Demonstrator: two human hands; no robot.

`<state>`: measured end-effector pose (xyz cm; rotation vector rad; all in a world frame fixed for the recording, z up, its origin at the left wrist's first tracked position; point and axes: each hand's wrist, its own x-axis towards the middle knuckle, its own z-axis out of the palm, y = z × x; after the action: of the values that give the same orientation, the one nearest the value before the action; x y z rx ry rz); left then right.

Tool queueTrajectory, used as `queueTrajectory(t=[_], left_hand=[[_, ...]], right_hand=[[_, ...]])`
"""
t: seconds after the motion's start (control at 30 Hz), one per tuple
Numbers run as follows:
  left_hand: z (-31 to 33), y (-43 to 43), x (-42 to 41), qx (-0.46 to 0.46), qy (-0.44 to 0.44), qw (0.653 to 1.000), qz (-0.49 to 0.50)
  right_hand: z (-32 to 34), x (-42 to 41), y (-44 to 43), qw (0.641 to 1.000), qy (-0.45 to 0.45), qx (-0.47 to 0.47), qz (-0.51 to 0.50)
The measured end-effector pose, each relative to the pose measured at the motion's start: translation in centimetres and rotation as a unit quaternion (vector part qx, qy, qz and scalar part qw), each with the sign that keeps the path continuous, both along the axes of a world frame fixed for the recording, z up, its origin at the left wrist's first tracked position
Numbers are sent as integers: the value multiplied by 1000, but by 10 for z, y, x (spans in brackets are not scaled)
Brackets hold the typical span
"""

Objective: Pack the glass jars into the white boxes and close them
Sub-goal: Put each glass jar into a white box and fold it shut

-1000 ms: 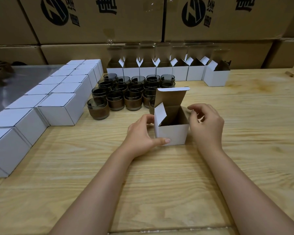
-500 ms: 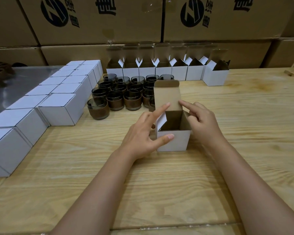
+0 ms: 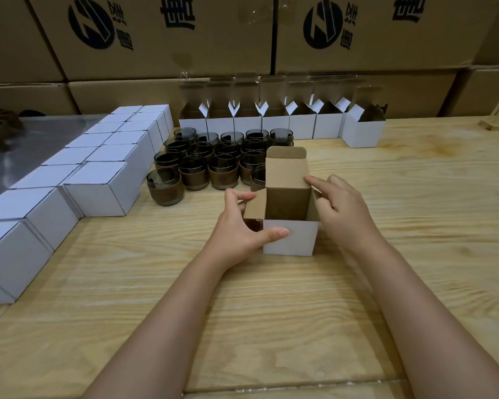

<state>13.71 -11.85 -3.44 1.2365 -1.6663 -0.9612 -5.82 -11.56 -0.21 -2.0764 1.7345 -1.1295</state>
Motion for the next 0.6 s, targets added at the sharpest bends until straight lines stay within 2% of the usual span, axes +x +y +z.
queueTrajectory(t=[0.13, 0.2, 0.27, 0.3, 0.37, 0.47, 0.6], left_hand=[[1, -1, -3, 0, -3, 1000, -5], [2, -1, -4, -5, 1, 1000, -9], [2, -1, -5, -12, 5, 1000, -11], [2, -1, -5, -16, 3, 1000, -10], [1, -2, -5, -28, 3, 1000, -11], [-1, -3, -6, -35, 7, 999, -20], [-2, -4, -8, -13, 6, 999, -33]], right_hand=[[21, -6, -1, 995, 90, 37, -12], [37, 6, 1, 992, 115, -42, -17], [52, 30, -1, 987, 110, -113, 36], [58, 45, -6, 983, 120, -119, 68], [64, 69, -22, 976, 174, -82, 99], [66, 86, -51, 948, 314, 16, 54], [63, 97, -73, 902, 422, 96, 1]])
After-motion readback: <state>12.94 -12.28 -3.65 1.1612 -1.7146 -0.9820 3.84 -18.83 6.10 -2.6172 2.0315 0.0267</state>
